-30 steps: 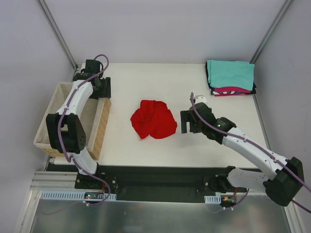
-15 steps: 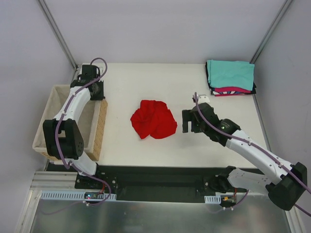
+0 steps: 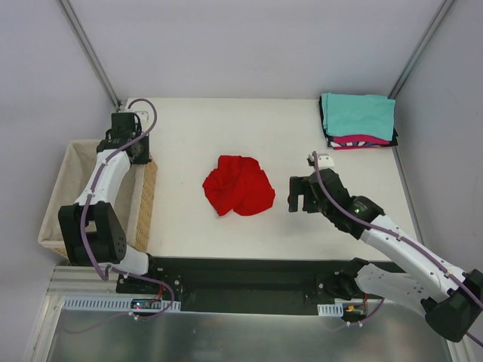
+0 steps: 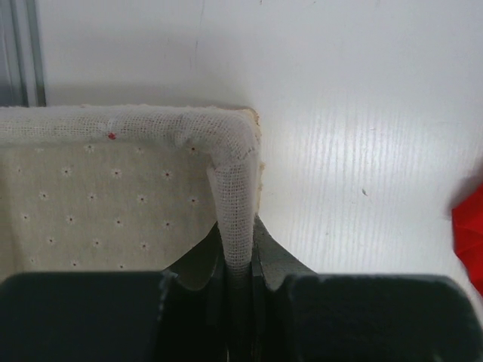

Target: Fold and stack the t-shirts

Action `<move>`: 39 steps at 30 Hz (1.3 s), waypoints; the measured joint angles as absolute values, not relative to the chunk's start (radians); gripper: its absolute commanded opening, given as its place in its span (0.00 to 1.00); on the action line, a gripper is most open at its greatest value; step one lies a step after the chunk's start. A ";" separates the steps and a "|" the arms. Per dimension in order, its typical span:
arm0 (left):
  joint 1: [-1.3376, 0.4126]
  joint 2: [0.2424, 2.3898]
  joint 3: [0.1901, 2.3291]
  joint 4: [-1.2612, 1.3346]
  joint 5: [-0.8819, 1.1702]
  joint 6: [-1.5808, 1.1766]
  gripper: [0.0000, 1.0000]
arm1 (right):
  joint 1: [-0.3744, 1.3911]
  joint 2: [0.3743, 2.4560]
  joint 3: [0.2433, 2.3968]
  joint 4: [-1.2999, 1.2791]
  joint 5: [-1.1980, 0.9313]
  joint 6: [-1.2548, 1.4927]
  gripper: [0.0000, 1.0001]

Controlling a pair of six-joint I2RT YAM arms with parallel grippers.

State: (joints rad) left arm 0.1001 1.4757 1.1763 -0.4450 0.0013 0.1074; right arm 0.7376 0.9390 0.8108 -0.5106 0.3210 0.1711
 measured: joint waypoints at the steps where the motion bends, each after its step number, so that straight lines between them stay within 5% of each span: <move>1: 0.102 1.467 1.167 -0.439 0.001 0.116 0.00 | 0.738 0.932 0.803 -0.511 0.320 0.172 0.97; 8: 0.145 1.432 1.140 -0.439 0.006 0.148 0.02 | 0.738 0.901 0.797 -0.511 0.305 0.172 0.96; 12: 0.159 1.430 1.139 -0.442 -0.005 0.144 0.42 | 0.738 0.872 0.796 -0.513 0.306 0.172 0.96; 15: 0.159 1.423 1.126 -0.456 -0.013 0.142 0.99 | 0.738 0.857 0.791 -0.513 0.306 0.173 0.97; 27: 0.128 1.303 1.232 -0.518 -0.053 0.064 0.99 | 0.738 0.857 0.788 -0.517 0.300 0.172 0.97; 39: -0.206 1.085 1.327 -0.528 0.049 -0.097 0.99 | 0.738 1.089 0.881 -0.551 0.309 0.150 0.97</move>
State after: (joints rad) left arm -0.2058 1.0851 1.3266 -0.5282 0.0494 -0.0967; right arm 0.7376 1.0889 0.8814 -0.5510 0.3088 0.1505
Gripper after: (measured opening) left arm 0.992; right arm 0.966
